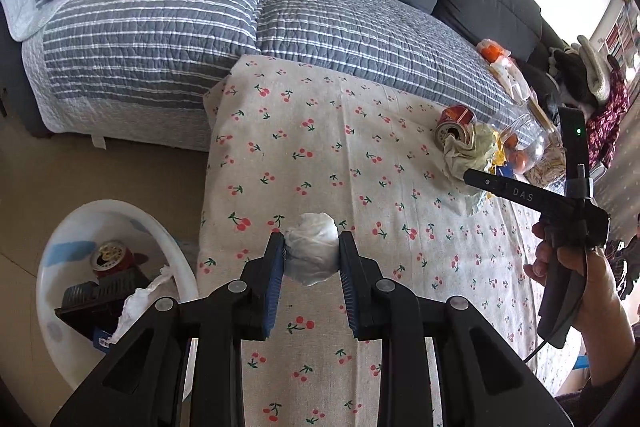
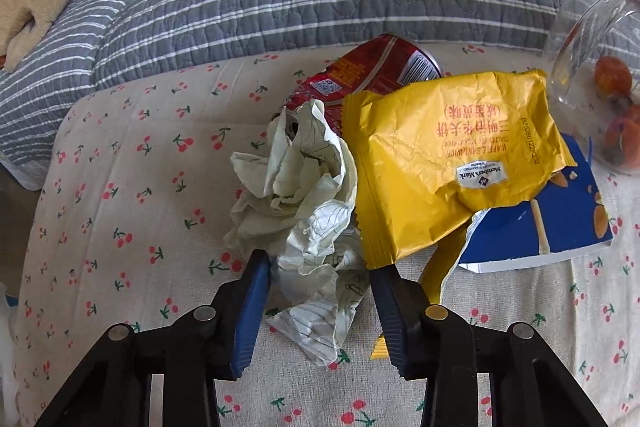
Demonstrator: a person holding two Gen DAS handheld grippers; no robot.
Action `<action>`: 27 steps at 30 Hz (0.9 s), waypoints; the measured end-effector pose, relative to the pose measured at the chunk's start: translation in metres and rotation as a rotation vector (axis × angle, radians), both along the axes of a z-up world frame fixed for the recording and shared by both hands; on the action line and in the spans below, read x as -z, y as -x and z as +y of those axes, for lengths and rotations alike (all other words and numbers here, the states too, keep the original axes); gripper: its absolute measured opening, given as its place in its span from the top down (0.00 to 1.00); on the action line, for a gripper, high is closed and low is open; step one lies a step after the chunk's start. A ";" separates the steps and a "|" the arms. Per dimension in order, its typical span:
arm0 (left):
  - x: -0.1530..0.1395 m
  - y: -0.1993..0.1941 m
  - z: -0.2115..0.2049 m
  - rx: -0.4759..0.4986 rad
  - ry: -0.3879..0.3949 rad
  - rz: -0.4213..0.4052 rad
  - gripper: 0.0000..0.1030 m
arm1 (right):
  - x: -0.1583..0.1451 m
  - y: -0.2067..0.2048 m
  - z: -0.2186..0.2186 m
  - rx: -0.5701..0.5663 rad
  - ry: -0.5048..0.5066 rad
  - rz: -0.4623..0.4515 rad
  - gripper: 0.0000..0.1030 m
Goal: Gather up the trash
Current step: 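Drop the tissue ball into the bin with left tool while right tool lifts the wrapper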
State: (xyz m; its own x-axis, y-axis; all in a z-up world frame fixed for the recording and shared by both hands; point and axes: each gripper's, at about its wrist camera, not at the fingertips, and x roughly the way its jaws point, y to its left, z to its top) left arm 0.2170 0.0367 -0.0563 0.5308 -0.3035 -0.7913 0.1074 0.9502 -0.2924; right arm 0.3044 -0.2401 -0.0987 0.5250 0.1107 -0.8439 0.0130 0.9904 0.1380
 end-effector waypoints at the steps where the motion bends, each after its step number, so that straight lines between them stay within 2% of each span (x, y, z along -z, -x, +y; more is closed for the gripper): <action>1: -0.001 0.002 0.003 0.002 0.003 -0.003 0.72 | -0.003 0.004 0.001 -0.006 -0.003 -0.003 0.58; 8: -0.010 0.023 0.034 0.001 0.056 0.010 0.72 | -0.030 0.042 0.016 -0.070 -0.049 -0.021 0.58; 12: -0.006 0.038 0.072 -0.057 0.104 0.054 0.71 | -0.040 0.065 0.038 -0.144 -0.073 -0.010 0.58; 19: 0.008 0.058 0.134 -0.176 0.116 0.099 0.69 | -0.047 0.096 0.080 -0.242 -0.113 -0.014 0.58; 20: 0.011 0.058 0.139 -0.186 0.119 0.110 0.67 | -0.045 0.099 0.086 -0.254 -0.121 -0.011 0.58; 22: 0.018 0.059 0.148 -0.210 0.112 0.139 0.50 | -0.038 0.103 0.096 -0.272 -0.125 0.007 0.58; 23: 0.020 0.060 0.152 -0.221 0.103 0.144 0.35 | -0.034 0.104 0.102 -0.280 -0.126 0.018 0.58; 27: 0.020 0.061 0.161 -0.240 0.089 0.147 0.18 | -0.027 0.105 0.119 -0.304 -0.141 0.028 0.58</action>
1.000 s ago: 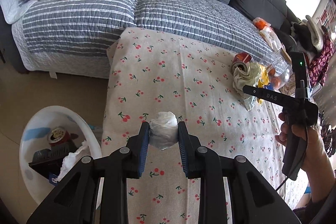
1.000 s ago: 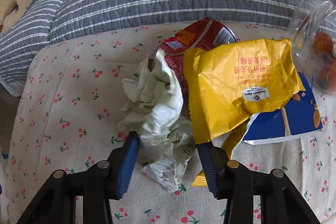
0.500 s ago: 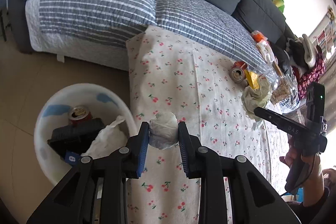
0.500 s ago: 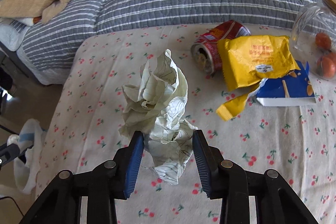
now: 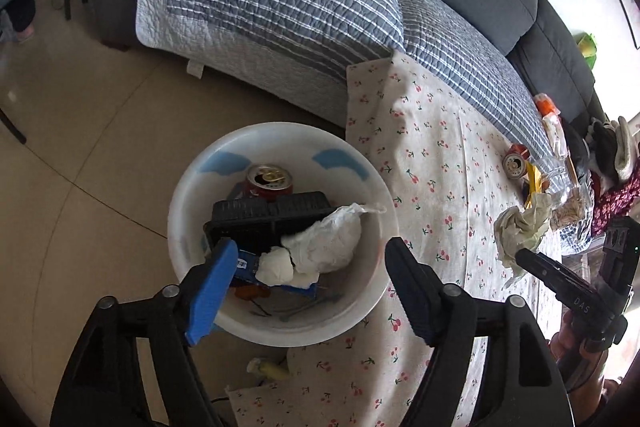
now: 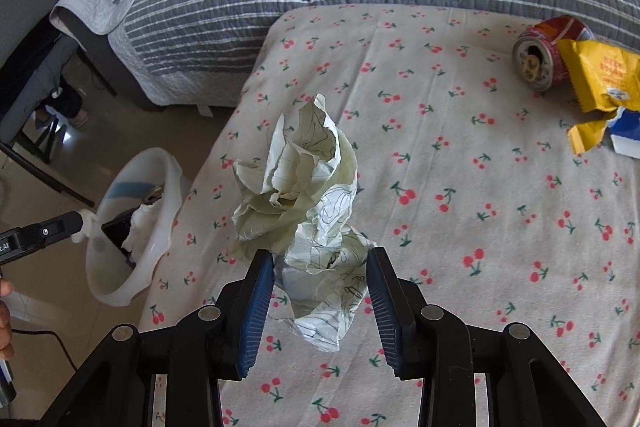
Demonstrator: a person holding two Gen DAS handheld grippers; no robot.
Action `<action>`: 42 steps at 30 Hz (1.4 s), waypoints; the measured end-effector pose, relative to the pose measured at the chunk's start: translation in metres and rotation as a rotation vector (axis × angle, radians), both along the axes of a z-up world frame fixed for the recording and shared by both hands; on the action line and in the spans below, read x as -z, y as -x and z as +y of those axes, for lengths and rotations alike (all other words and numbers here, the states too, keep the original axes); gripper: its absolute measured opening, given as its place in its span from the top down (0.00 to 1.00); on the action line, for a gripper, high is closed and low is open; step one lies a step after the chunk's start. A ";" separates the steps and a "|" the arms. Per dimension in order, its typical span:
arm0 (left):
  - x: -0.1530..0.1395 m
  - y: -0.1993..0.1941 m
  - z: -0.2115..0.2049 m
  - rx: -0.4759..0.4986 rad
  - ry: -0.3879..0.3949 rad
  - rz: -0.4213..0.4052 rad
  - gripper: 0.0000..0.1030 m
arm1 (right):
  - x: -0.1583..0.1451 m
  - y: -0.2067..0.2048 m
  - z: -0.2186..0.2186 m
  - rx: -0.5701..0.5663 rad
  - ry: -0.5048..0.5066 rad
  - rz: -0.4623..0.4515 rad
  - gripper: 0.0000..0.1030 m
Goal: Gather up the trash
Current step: 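Drop the tissue ball into the bin with left tool while right tool lifts the wrapper, then carry the crumpled wrapper over the white bin and open the right tool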
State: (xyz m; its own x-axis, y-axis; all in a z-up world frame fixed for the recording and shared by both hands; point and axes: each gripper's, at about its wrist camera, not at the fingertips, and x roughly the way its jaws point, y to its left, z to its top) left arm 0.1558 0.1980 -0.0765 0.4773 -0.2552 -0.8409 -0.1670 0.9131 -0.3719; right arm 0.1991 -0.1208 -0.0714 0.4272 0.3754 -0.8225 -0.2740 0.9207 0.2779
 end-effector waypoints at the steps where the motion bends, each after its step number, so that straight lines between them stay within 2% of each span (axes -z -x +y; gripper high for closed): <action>1: 0.000 0.000 0.001 -0.004 -0.008 0.002 0.17 | 0.000 0.000 0.004 -0.007 -0.003 0.000 0.58; 9: 0.002 0.008 0.024 -0.070 -0.158 0.053 0.07 | 0.002 0.002 0.040 -0.078 -0.012 0.002 0.58; 19: 0.001 0.032 0.055 -0.079 -0.274 0.062 0.05 | 0.009 0.005 0.119 -0.200 -0.024 0.012 0.58; 29: 0.001 0.047 0.074 -0.083 -0.279 0.064 0.05 | 0.017 -0.005 0.168 -0.202 -0.086 0.022 0.56; 30: 0.001 0.048 0.075 -0.082 -0.280 0.062 0.05 | 0.018 -0.006 0.170 -0.196 -0.086 0.026 0.54; 32: 0.000 0.048 0.073 -0.077 -0.284 0.059 0.05 | 0.019 -0.008 0.171 -0.180 -0.092 0.047 0.44; 33: 0.000 0.048 0.073 -0.075 -0.286 0.060 0.05 | 0.020 -0.008 0.170 -0.166 -0.096 0.059 0.33; 34: -0.001 0.048 0.072 -0.072 -0.287 0.060 0.05 | 0.019 -0.008 0.168 -0.156 -0.098 0.066 0.29; 42: -0.007 0.048 0.048 -0.025 -0.299 0.042 0.03 | 0.003 0.003 0.134 -0.110 -0.053 0.045 0.23</action>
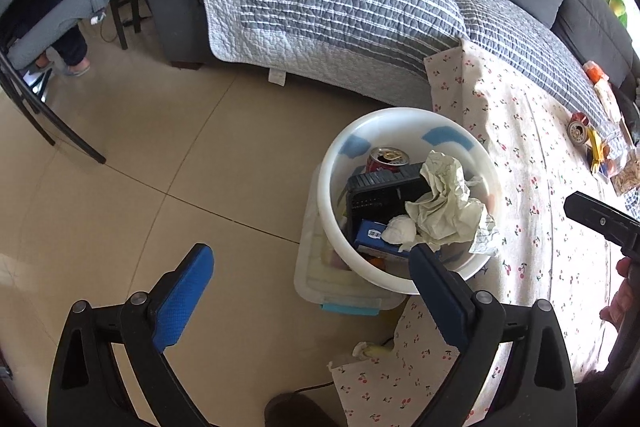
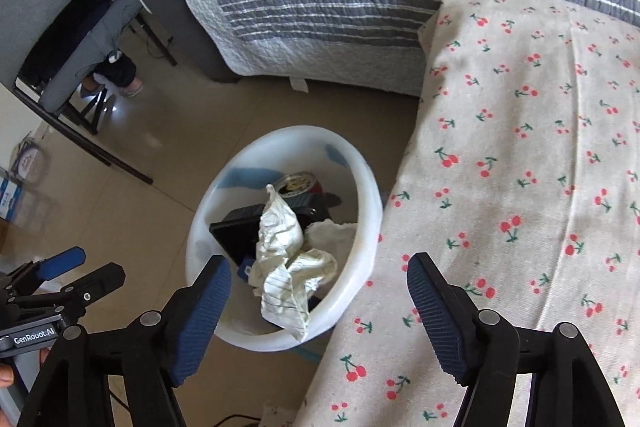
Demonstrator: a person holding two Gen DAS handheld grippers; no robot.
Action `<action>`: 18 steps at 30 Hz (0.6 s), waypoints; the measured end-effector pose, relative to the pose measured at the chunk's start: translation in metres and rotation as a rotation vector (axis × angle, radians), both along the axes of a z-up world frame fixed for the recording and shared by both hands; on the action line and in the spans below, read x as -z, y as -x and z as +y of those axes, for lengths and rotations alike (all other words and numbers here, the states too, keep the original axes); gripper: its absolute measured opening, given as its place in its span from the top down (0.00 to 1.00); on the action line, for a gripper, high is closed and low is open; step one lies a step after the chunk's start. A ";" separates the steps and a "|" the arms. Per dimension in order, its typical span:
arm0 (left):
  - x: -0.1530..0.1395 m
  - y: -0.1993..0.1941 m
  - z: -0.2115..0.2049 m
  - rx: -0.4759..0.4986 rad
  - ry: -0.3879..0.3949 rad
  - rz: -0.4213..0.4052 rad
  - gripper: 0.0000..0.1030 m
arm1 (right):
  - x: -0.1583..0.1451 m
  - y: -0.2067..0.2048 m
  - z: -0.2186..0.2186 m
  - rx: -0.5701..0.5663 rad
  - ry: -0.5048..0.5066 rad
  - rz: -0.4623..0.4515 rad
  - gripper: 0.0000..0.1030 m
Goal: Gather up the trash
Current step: 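Carry the crumpled wrapper over the white bin and open the right tool, then reach the left tool to the yellow snack bag and close on it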
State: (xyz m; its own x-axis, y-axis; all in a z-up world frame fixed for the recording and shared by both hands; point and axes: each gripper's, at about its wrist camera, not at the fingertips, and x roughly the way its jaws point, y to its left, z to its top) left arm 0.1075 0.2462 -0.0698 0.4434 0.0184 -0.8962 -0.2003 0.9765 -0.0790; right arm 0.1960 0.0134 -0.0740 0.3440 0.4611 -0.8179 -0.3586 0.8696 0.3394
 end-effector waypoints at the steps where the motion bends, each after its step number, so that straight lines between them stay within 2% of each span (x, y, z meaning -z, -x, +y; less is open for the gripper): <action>1: -0.001 0.000 -0.004 0.009 -0.005 -0.001 0.02 | -0.002 0.001 -0.006 0.008 0.011 -0.003 0.22; 8: -0.010 -0.009 -0.043 0.061 -0.009 -0.013 0.01 | -0.009 0.007 -0.060 0.079 0.071 -0.012 0.21; 13: -0.010 -0.022 -0.079 0.112 -0.007 -0.009 0.00 | -0.017 0.010 -0.101 0.139 0.067 -0.031 0.19; 18: -0.005 -0.037 -0.115 0.161 -0.027 0.011 0.00 | -0.004 0.013 -0.143 0.213 0.056 0.001 0.17</action>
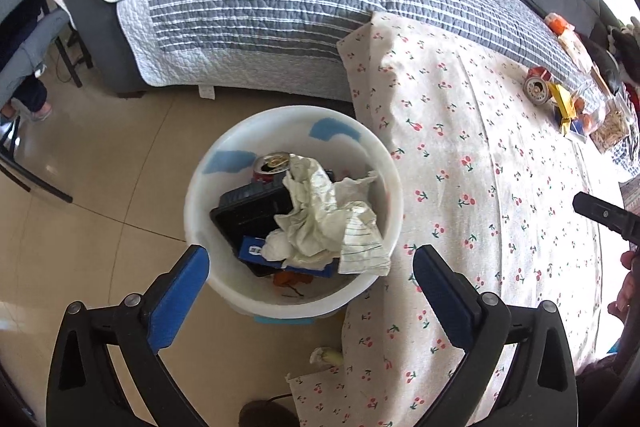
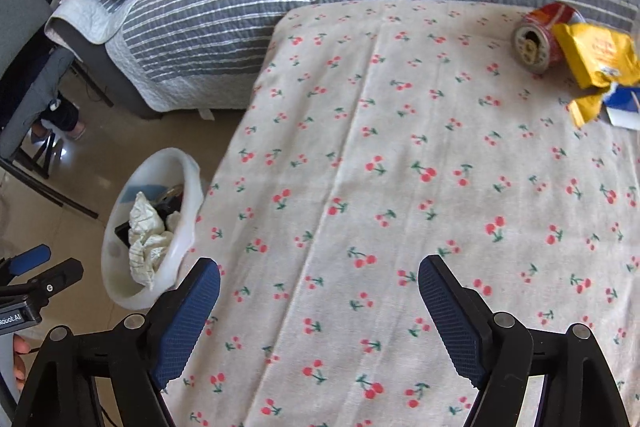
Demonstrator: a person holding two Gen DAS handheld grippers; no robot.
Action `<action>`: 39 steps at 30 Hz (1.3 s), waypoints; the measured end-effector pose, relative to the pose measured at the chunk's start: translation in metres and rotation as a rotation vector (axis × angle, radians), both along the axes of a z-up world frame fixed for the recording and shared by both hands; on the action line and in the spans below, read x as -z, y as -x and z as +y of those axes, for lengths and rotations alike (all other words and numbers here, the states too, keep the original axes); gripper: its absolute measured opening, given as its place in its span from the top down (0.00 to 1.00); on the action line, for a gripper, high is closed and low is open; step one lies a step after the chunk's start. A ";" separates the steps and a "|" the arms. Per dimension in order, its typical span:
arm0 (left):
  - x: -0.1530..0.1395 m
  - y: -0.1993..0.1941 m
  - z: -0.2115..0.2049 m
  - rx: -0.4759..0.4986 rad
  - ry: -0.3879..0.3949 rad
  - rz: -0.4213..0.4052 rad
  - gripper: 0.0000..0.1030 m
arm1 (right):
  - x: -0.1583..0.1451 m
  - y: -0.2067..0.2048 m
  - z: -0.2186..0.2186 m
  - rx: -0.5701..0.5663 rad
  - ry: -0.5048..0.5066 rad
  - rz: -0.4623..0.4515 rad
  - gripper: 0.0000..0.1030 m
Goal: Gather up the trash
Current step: 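Reach the left tool to the yellow snack bag and close on it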
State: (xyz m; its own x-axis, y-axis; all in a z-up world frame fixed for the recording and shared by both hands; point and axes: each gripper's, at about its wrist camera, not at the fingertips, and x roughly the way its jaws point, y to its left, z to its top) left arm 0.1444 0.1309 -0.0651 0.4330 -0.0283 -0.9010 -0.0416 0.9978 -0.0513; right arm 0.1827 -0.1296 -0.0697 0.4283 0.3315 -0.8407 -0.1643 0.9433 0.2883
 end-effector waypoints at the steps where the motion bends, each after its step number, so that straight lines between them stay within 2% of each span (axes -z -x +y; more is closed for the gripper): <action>1: 0.001 -0.003 -0.007 0.009 -0.003 0.003 0.00 | 0.003 -0.002 -0.008 0.023 0.008 0.019 0.17; 6: -0.001 -0.014 -0.050 0.070 -0.021 -0.013 0.00 | -0.003 -0.006 -0.050 0.124 0.006 0.041 0.17; 15: -0.022 -0.037 -0.161 0.327 -0.076 -0.127 0.00 | -0.013 -0.003 -0.134 0.246 0.092 0.019 0.16; 18: -0.021 -0.054 -0.196 0.391 -0.079 -0.117 0.00 | -0.019 0.000 -0.168 0.317 0.122 -0.004 0.16; 21: -0.017 -0.079 -0.231 0.425 -0.114 -0.110 0.00 | -0.021 0.003 -0.200 0.379 0.114 -0.004 0.16; 26: -0.018 -0.123 -0.289 0.472 -0.113 -0.134 0.01 | -0.017 0.005 -0.233 0.398 0.155 -0.003 0.16; 29: -0.019 -0.147 -0.324 0.503 -0.110 -0.158 0.07 | -0.010 0.006 -0.245 0.397 0.183 0.005 0.16; 33: -0.014 -0.178 -0.363 0.536 -0.148 -0.187 0.22 | 0.003 0.005 -0.263 0.397 0.147 0.050 0.16; 39: -0.001 -0.211 -0.384 0.554 -0.140 -0.171 0.30 | 0.010 0.009 -0.289 0.429 0.143 0.071 0.16</action>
State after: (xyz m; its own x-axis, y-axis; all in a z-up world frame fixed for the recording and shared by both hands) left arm 0.3553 -0.2529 -0.0644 0.5270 -0.1771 -0.8312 0.4847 0.8661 0.1227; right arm 0.1742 -0.4187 -0.0801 0.4410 0.0149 -0.8974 0.2659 0.9528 0.1465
